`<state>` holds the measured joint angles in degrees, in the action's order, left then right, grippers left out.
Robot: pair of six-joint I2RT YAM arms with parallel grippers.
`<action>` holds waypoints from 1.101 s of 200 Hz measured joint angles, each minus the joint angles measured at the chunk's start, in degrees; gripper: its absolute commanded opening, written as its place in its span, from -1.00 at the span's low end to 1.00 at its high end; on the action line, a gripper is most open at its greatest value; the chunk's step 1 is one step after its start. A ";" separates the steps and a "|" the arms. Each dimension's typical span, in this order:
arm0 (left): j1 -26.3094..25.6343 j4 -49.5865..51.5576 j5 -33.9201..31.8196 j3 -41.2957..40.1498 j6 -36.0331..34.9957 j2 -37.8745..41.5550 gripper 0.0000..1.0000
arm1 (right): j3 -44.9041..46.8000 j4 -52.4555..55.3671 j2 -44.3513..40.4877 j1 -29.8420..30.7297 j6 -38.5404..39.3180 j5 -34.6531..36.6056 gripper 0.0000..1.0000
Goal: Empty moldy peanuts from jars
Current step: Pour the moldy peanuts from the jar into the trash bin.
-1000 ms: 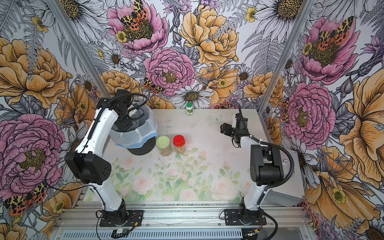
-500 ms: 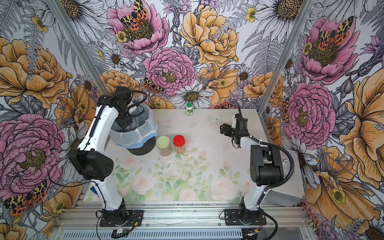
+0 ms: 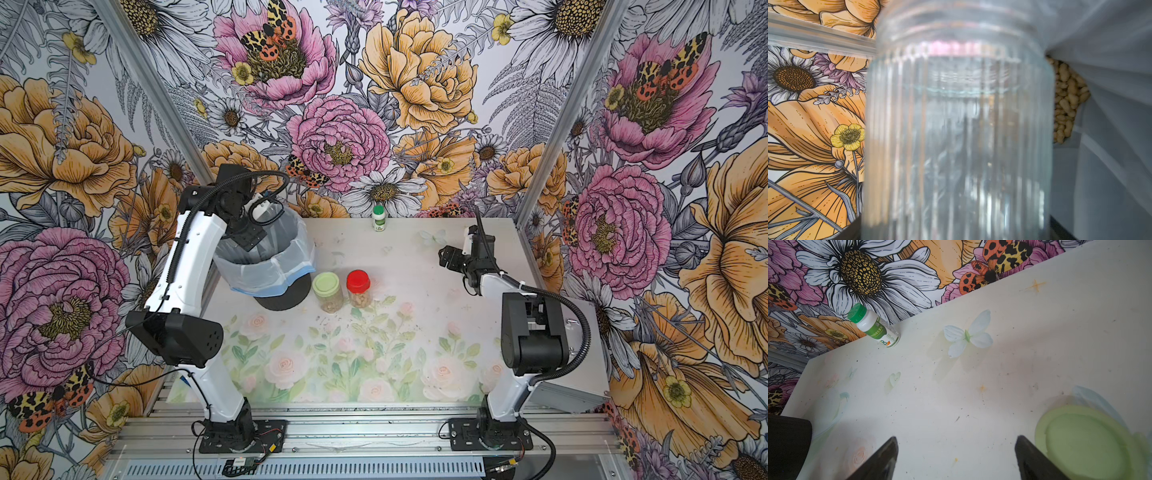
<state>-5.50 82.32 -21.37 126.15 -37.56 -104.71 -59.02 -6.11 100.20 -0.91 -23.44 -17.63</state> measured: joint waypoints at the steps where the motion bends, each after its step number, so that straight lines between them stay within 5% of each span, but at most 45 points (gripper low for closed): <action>1: 0.00 0.00 0.11 0.04 0.00 0.04 -0.48 | 0.00 0.00 0.00 0.00 0.00 -0.02 0.77; 97: -0.87 -7.10 23.74 -1.38 2.38 8.70 -0.44 | -0.02 0.66 -2.45 1.18 0.37 -6.05 0.77; 167: -7.54 -26.49 35.30 -22.60 8.33 13.55 -0.44 | -0.07 -0.22 -13.38 4.11 -5.84 -17.53 0.85; 220: -10.25 -38.27 41.05 -31.17 13.73 16.13 -0.43 | -0.07 -2.34 -22.58 12.96 -12.15 -20.59 0.91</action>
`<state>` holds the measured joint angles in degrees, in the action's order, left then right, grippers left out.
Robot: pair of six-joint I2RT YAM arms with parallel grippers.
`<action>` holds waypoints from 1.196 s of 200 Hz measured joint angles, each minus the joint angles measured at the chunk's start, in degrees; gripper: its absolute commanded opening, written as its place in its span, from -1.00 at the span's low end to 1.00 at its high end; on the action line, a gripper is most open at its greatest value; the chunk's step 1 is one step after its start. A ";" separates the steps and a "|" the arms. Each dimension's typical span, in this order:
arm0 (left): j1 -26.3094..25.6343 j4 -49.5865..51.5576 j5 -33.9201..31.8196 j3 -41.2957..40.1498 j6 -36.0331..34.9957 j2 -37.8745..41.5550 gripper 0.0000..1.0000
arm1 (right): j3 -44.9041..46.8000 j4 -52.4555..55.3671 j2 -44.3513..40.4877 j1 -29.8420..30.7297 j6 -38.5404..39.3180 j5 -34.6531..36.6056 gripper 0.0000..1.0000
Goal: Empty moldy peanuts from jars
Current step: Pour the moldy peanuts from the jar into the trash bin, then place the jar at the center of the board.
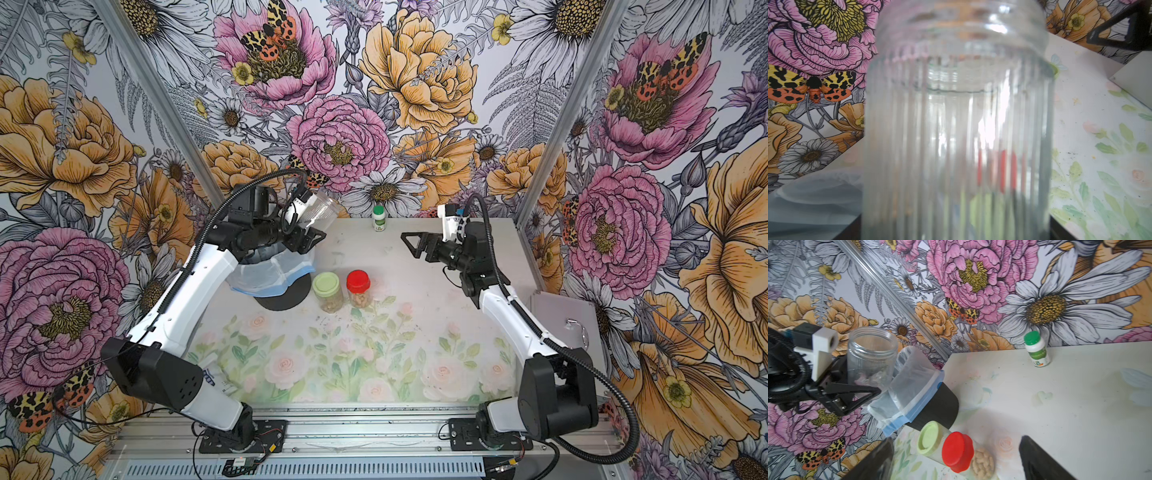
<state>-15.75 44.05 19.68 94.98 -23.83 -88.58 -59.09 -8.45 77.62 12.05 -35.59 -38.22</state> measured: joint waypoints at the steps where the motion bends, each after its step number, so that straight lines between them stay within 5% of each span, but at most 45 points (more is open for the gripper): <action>1: -0.17 -0.22 0.15 -0.15 0.17 0.09 -0.43 | 0.00 0.00 -0.09 0.13 -0.09 0.00 0.91; 89: -12.63 -8.85 3.61 -1.68 2.91 0.76 -0.42 | 0.00 -1.27 -4.37 10.29 -5.57 5.75 0.96; 239: -17.42 -15.74 3.93 -5.33 5.51 -1.31 -0.41 | -3.72 -11.15 2.75 12.39 -11.30 8.46 0.99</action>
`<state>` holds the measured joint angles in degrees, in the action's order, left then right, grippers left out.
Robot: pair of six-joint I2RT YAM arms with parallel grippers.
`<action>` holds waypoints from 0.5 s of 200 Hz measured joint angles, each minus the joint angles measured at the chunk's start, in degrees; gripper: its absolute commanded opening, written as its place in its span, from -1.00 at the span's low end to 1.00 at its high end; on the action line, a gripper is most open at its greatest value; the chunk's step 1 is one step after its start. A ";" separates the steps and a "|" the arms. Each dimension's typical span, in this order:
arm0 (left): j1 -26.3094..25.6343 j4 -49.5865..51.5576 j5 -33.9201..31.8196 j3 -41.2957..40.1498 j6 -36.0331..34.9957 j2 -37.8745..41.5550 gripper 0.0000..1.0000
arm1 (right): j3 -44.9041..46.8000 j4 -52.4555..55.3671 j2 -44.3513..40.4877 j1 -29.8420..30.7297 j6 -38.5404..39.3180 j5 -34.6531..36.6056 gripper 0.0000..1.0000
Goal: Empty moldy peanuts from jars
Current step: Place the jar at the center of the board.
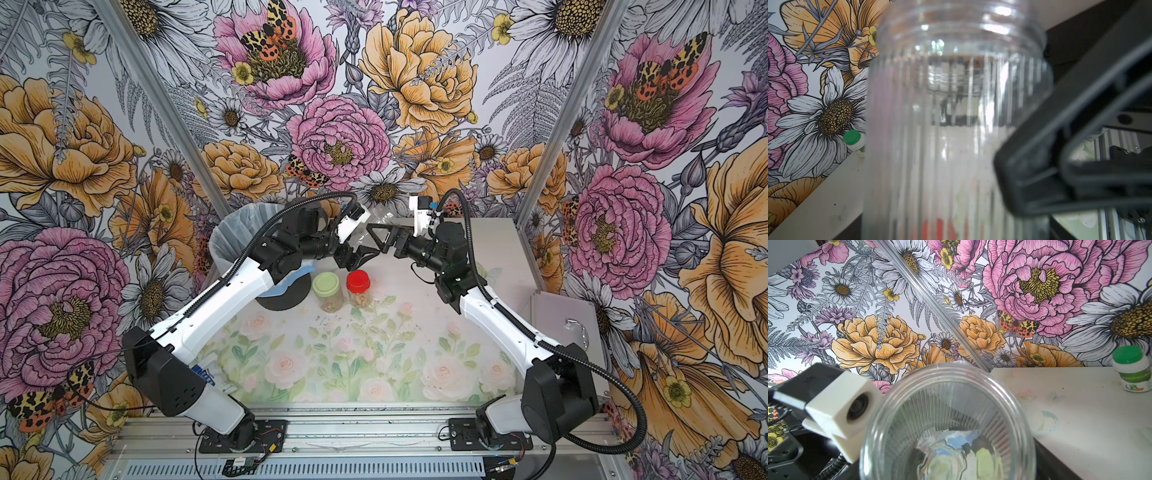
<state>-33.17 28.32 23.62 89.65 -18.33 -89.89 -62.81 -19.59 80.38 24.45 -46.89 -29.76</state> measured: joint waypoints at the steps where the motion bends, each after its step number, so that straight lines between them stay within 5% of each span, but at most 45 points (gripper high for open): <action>1: 0.00 -0.04 0.00 0.00 0.00 -0.02 -0.41 | 0.00 -0.13 0.04 0.00 -0.09 0.00 0.99; 45: -1.40 -1.51 0.00 0.00 0.20 -1.38 -0.41 | 0.00 -2.95 1.16 0.02 -1.55 0.09 0.92; 100: -1.60 -2.25 0.11 0.02 0.42 -2.14 -0.37 | 0.02 -4.35 1.62 -0.13 -1.73 0.46 0.49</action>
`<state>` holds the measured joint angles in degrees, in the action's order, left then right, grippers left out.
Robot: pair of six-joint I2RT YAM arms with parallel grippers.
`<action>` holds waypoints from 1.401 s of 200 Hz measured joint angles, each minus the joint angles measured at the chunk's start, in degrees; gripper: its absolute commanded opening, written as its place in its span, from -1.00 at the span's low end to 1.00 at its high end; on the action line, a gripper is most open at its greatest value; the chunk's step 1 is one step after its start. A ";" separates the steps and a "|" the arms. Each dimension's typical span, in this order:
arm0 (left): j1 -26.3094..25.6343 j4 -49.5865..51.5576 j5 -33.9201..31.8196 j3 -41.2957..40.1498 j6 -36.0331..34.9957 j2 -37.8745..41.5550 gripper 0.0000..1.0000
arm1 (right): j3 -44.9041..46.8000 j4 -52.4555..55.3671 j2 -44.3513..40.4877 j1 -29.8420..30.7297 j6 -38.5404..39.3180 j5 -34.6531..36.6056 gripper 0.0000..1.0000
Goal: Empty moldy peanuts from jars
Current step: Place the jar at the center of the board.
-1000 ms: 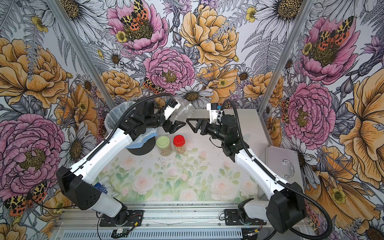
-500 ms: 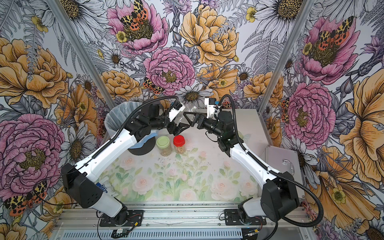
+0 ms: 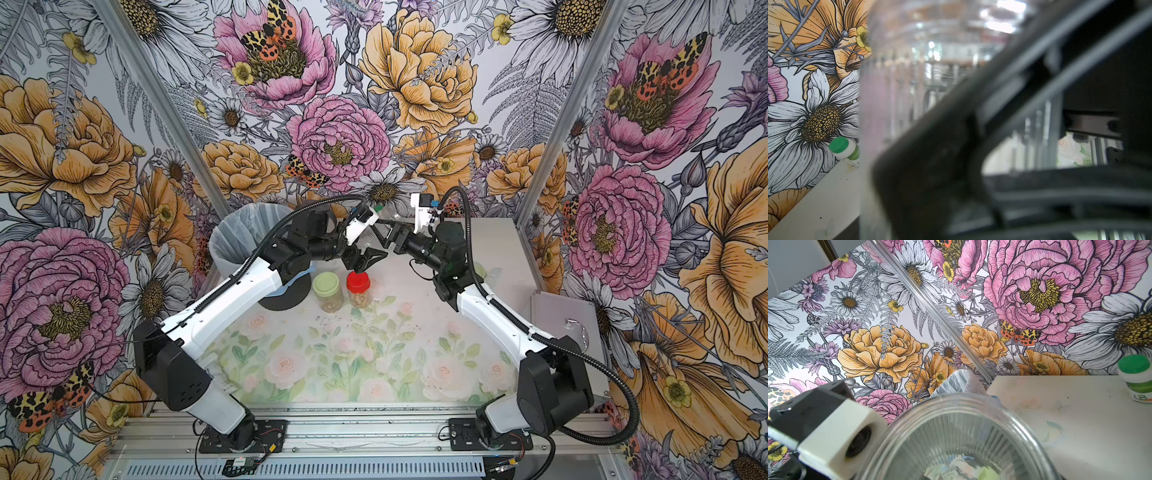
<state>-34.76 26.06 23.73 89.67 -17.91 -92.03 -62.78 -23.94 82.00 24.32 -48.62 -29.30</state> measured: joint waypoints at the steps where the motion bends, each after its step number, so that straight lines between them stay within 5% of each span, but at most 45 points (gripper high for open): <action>1: 0.00 0.00 0.00 0.00 -0.02 -0.02 -0.37 | 0.00 0.00 0.02 0.00 0.04 0.00 0.48; 17: 0.00 -0.02 0.04 0.00 0.02 -0.28 -0.02 | 0.07 0.04 0.13 -0.02 0.28 0.13 0.27; 34: 0.00 -0.02 0.13 0.00 0.02 -0.52 0.13 | 0.17 0.31 0.22 -0.02 1.01 0.35 0.09; 117: 0.00 -0.28 3.15 2.43 0.24 -5.03 0.97 | -2.21 15.28 -2.58 0.07 14.25 8.72 -0.16; 203: -0.74 -2.51 1.79 5.81 1.53 -7.39 0.97 | -3.41 27.08 -2.01 -4.13 24.81 22.71 -0.19; 280: -8.33 -5.57 -24.98 -4.02 0.87 -3.54 0.97 | 1.79 17.25 10.40 -9.66 35.21 37.35 -0.13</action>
<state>-43.09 20.49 -1.26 85.65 -17.04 -95.57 -60.99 -6.70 92.40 14.66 -13.41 8.05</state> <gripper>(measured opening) 0.986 0.823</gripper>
